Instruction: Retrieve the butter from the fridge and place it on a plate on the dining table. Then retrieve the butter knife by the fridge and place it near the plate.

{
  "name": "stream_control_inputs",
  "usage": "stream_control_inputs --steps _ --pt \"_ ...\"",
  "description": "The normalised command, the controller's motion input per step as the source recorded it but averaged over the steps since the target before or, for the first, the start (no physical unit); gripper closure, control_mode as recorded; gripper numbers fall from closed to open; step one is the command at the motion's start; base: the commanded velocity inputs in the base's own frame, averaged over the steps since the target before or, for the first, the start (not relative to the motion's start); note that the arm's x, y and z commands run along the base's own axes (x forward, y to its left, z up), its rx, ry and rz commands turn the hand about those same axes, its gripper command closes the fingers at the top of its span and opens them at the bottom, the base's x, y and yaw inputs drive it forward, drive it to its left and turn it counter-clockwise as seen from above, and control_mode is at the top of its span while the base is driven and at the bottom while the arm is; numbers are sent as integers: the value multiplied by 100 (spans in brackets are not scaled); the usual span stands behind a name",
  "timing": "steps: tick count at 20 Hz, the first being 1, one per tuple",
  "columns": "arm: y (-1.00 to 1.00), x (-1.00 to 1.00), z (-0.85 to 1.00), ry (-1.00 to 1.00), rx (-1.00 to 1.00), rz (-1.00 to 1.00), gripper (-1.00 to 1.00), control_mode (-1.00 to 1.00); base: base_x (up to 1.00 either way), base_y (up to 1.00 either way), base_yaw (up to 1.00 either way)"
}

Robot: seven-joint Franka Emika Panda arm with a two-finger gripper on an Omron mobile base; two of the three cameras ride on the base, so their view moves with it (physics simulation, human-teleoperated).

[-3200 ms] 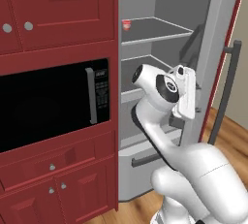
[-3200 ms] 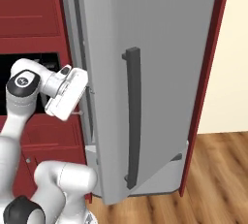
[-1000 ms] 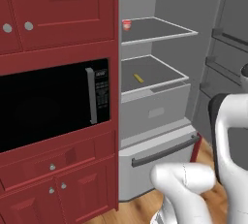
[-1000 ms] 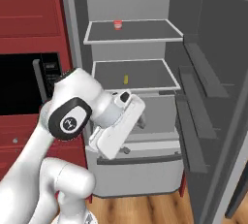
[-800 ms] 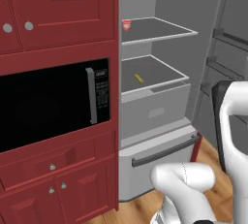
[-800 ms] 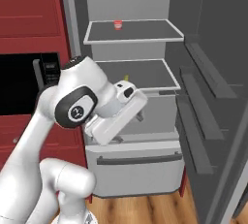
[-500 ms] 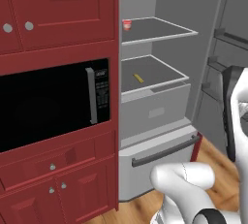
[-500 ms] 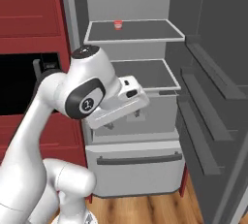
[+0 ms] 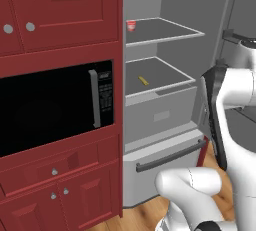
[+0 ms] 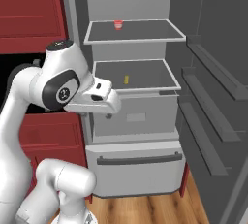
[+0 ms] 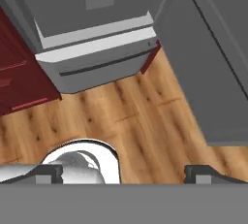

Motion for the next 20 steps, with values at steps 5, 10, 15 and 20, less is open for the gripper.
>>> stream_control_inputs --steps 5,10,15,20 --pt "49 -1 -20 1 27 -56 -100 -100 0 0 0" --pt "81 -1 -34 5 1 15 -100 -100 0 0 0" --pt "7 0 -12 0 0 4 -100 -100 0 0 0" --pt "4 0 -2 0 0 1 -100 100 1 0 3"
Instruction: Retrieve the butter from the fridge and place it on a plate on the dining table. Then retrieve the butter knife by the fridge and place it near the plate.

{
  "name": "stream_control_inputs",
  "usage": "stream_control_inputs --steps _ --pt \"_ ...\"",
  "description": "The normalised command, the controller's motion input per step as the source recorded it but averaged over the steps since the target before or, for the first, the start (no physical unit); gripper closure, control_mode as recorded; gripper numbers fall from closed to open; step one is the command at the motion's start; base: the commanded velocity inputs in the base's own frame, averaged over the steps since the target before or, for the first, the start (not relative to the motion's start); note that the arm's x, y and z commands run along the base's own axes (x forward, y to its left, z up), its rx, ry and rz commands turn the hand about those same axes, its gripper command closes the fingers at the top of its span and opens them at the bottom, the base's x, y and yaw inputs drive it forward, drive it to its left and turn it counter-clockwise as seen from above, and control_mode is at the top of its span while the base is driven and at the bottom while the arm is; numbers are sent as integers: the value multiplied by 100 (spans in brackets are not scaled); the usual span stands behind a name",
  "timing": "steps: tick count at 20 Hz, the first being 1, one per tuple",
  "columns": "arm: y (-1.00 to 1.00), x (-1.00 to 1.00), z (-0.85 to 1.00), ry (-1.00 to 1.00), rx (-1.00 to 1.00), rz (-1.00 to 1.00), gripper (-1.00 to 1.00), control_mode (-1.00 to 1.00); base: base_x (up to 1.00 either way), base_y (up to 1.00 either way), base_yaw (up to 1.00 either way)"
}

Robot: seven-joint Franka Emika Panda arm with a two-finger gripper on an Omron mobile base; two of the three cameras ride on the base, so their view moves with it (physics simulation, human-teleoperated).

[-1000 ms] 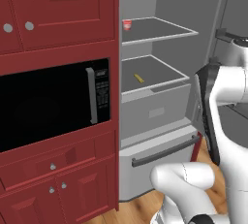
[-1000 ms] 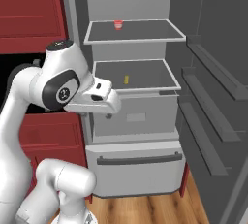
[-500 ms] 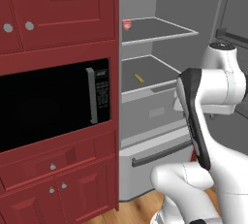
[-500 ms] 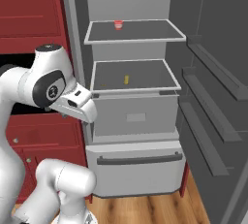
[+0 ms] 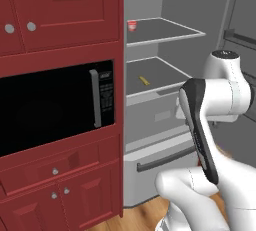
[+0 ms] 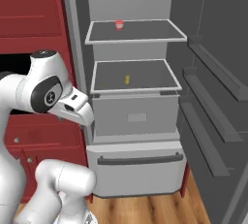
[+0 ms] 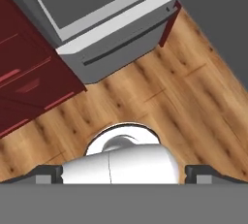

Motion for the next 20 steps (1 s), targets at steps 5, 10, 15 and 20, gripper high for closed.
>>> stream_control_inputs --steps 5,10,15,20 --pt "0 0 0 0 0 0 -100 100 48 -1 36" --pt "0 0 0 0 0 0 -100 100 52 -33 54" --pt "0 0 0 0 0 0 -100 100 1 -58 11" --pt "0 0 0 0 0 0 -100 100 11 -57 -1"
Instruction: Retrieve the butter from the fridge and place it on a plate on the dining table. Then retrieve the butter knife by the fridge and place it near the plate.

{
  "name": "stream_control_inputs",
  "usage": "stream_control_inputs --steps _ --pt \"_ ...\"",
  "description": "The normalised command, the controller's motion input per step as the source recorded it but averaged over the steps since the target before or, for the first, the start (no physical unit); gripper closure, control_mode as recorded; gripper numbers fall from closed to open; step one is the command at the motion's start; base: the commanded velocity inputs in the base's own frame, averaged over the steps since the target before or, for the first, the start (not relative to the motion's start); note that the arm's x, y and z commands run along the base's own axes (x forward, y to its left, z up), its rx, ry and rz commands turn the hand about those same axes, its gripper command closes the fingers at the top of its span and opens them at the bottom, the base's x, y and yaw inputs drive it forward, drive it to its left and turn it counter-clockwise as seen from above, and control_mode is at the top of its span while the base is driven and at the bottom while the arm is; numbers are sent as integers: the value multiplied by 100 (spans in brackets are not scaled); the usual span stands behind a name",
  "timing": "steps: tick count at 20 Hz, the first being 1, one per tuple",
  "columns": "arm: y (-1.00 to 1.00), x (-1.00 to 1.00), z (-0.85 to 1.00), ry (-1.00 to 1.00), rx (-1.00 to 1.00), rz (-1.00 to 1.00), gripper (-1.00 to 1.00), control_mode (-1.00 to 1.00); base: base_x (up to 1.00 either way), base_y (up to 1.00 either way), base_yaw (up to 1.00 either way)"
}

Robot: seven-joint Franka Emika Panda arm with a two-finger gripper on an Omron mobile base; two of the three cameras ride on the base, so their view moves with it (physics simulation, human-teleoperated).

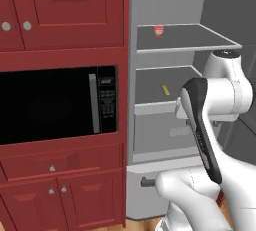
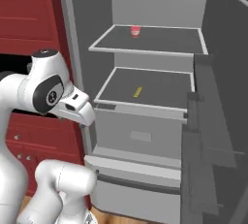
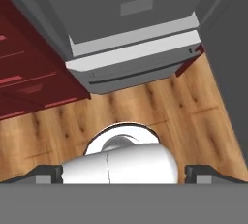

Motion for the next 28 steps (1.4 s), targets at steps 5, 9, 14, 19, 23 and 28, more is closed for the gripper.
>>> stream_control_inputs --steps 5,9,14,19,23,28 --pt "0 0 0 0 0 0 -100 100 39 -38 -9" --pt "0 0 0 0 0 0 -100 100 43 -61 -15" --pt "0 0 0 0 0 0 -100 100 62 6 -5" --pt "0 0 0 0 0 0 -100 100 79 0 0" --pt "0 0 0 0 0 0 -100 100 43 0 0" --pt "0 0 0 0 0 0 -100 100 4 -1 2"
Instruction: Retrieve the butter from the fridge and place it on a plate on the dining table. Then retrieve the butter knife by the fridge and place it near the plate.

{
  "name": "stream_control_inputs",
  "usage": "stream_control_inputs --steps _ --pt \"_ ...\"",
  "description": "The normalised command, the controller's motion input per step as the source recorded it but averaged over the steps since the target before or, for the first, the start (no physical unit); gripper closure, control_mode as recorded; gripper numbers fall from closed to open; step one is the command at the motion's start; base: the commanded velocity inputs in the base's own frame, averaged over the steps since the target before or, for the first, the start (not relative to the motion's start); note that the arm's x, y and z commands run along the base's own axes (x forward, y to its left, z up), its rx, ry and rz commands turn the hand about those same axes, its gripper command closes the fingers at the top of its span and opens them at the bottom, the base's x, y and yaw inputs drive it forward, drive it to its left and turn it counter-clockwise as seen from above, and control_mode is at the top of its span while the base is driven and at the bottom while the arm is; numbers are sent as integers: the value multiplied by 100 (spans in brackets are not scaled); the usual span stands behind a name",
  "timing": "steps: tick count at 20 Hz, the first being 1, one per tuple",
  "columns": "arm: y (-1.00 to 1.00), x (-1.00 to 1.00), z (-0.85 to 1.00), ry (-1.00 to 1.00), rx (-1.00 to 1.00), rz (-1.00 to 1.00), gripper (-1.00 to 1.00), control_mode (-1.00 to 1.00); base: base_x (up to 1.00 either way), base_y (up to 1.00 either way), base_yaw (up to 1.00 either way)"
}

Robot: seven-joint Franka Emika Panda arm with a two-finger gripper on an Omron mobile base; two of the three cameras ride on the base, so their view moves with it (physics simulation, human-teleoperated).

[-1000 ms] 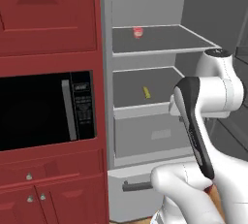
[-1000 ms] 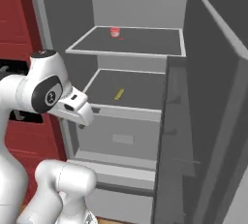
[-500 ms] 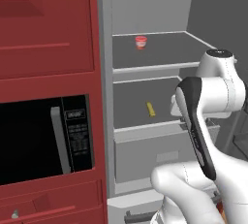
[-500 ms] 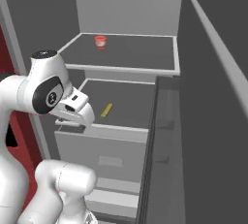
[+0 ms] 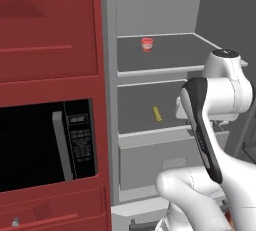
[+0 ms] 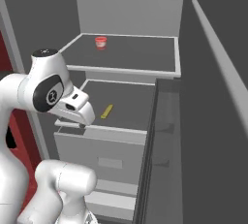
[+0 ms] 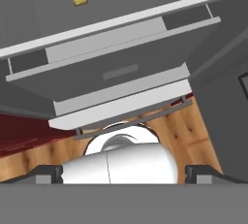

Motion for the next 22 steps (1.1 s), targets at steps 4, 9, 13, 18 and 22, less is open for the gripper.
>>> stream_control_inputs --steps 4,9,13,18,22 --pt "0 8 -7 -14 0 3 -100 -100 0 0 0" --pt "7 44 -22 -23 -1 6 -100 -100 0 0 0" --pt "-3 67 -16 -2 -2 0 -100 -100 0 0 0" --pt "1 62 -21 -1 -1 0 -100 -100 0 0 0" --pt "3 64 -33 1 -3 1 -100 -100 0 0 0"
